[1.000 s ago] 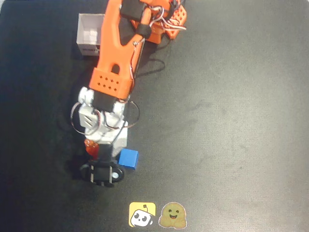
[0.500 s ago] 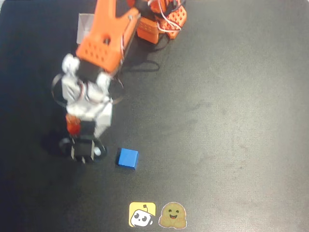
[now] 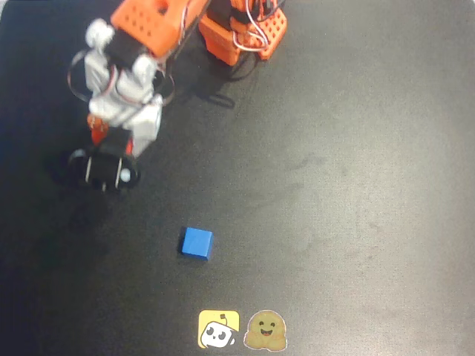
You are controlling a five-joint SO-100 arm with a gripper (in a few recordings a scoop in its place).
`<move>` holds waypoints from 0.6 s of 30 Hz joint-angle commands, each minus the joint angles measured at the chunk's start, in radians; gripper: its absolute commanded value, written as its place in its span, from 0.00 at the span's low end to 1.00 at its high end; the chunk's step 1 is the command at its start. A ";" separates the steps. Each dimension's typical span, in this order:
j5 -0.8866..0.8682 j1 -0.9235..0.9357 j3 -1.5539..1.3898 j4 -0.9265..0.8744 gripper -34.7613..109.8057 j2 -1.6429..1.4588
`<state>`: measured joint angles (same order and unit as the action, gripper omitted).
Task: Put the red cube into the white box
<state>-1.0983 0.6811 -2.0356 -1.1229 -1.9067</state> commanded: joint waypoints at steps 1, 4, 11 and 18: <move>0.029 0.038 -0.041 -0.037 0.24 -0.150; 0.054 0.094 -0.089 -0.072 0.24 -0.244; 0.083 0.196 -0.207 -0.152 0.24 -0.456; 0.130 0.241 -0.319 -0.169 0.24 -0.627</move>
<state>-0.9925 0.9035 -2.3516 -1.2855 -2.4958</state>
